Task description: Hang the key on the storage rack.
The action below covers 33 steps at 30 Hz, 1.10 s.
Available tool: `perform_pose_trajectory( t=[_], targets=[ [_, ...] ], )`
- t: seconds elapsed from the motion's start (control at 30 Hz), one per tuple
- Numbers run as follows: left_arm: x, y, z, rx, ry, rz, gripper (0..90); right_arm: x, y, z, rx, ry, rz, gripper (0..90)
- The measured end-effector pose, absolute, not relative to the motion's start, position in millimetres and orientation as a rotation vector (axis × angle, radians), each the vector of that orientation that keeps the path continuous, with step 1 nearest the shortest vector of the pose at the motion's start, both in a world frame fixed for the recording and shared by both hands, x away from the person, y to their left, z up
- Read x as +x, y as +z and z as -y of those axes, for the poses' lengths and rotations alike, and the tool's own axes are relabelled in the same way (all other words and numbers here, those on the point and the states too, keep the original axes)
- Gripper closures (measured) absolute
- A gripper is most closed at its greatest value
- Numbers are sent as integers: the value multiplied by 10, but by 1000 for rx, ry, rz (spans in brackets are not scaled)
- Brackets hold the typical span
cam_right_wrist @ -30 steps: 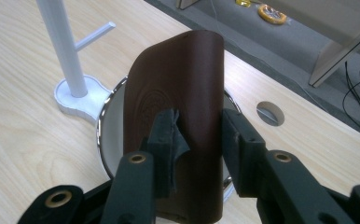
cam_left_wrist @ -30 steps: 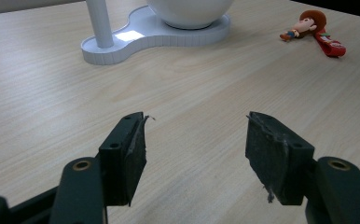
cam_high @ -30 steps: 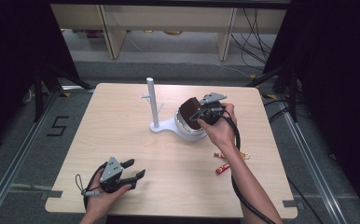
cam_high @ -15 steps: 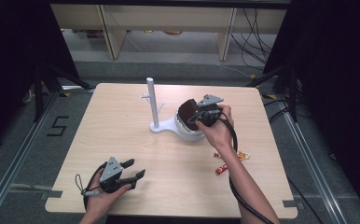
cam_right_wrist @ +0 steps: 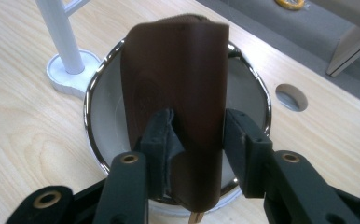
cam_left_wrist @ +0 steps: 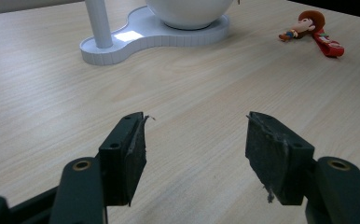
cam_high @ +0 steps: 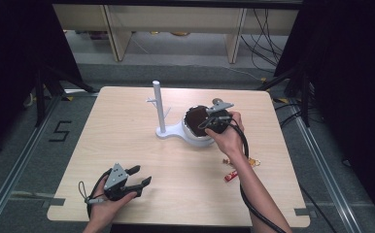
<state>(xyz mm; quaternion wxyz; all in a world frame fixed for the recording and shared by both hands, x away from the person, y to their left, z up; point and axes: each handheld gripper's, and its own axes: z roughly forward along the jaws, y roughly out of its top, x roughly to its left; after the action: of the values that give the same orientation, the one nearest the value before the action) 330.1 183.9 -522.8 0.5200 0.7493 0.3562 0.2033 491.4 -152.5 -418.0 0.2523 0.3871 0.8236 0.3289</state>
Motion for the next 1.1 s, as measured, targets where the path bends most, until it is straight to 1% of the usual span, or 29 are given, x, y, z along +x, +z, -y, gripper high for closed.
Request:
perform_pose_trajectory(
  t=[0.17,0.37,0.53,0.8,0.9,1.0,1.07,1.1],
  targets=[
    [3300,-5223,-1839,1802,475,-850,374,4911,-4175,1548,1078,896,-2236,557],
    [3295,-5215,-1844,1818,483,-856,374,4837,-4071,1647,1116,951,-2226,483],
    [3298,-5215,-1844,1820,482,-857,374,4757,-4034,1758,1200,956,-2247,478],
    [3304,-5220,-1843,1810,475,-860,374,4694,-4056,1928,1229,978,-2254,520],
    [3309,-5224,-1841,1808,470,-854,374,4670,-4070,1976,1250,969,-2256,556],
    [3309,-5224,-1840,1809,471,-856,374,4647,-4083,2028,1267,952,-2270,622],
    [3308,-5221,-1839,1813,474,-866,373,4629,-4091,2067,1268,932,-2281,689],
    [3309,-5221,-1834,1809,472,-870,374,4623,-4105,2091,1255,922,-2285,743]
  ],
)
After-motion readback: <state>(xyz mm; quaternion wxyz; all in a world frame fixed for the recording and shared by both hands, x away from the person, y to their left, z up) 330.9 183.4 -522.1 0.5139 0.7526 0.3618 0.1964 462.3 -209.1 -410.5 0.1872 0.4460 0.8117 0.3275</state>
